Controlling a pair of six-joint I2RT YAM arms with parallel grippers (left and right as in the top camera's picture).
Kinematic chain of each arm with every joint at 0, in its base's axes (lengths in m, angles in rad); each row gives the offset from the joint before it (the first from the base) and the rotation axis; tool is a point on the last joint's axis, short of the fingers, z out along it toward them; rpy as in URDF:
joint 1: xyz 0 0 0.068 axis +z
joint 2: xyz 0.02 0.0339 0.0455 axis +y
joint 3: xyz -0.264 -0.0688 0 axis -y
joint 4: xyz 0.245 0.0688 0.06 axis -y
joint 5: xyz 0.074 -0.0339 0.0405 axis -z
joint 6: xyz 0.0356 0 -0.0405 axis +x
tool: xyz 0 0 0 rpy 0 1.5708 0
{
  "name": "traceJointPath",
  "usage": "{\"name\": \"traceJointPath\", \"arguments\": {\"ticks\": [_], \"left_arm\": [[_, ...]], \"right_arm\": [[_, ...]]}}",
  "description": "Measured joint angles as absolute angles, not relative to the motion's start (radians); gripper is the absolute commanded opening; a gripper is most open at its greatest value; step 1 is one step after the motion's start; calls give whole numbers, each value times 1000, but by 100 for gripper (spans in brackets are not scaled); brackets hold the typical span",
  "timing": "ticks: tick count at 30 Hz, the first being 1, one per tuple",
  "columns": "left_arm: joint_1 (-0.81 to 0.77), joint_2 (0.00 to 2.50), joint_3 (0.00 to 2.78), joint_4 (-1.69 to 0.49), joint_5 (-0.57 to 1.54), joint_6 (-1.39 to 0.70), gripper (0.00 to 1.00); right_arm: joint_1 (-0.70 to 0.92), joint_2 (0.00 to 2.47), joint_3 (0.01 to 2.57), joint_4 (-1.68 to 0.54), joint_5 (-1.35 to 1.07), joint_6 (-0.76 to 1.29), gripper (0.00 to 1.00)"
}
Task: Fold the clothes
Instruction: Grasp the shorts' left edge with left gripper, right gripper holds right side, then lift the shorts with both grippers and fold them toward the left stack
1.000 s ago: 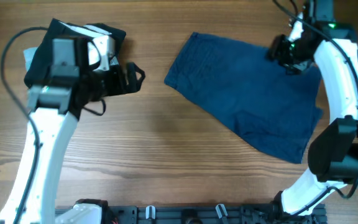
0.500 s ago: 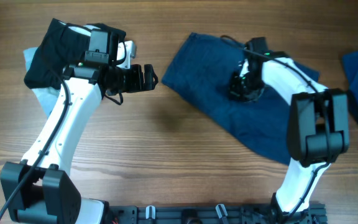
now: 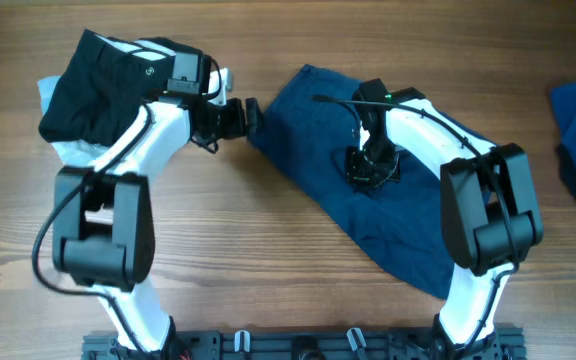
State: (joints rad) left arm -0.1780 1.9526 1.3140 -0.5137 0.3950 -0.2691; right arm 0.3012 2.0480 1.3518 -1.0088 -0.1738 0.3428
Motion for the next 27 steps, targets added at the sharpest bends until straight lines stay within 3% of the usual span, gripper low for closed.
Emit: {"name": "traceJointPath", "arguments": {"ticks": [2,3,5,10,14,16,17,18,22,26,27], "left_arm": [[-175,1978,1314,-455,420,-302,100],[-175,1985,1314,-432,429,-315,100],[-175,2011,1317,-382,466,-341,98],[-179,2066,1318,-348,538,-387,83],[-207,2084,1318,-336,555,-406,53],[-219,2097,1319,-310,564,-412,21],[-222,2103,1320,-302,572,-419,9],[-222,2107,1320,-289,589,-424,4],[-214,2108,1323,-272,708,-425,4],[-159,2043,1323,-392,754,-414,4],[-135,1998,1323,-432,750,-404,4]], "right_arm": [[293,2024,1335,-965,-178,311,24],[286,2010,1332,-947,-179,290,37],[273,1962,1329,-931,-178,267,48],[258,1728,1329,-919,-178,247,51],[231,1565,1329,-907,-178,248,54],[220,1504,1329,-902,-178,247,60],[219,1479,1329,-901,-178,245,64],[219,1458,1329,-900,-176,245,66],[213,1429,1329,-929,-120,299,65],[150,1455,1329,-971,-88,349,66],[128,1471,1329,-975,-84,357,60]]}}
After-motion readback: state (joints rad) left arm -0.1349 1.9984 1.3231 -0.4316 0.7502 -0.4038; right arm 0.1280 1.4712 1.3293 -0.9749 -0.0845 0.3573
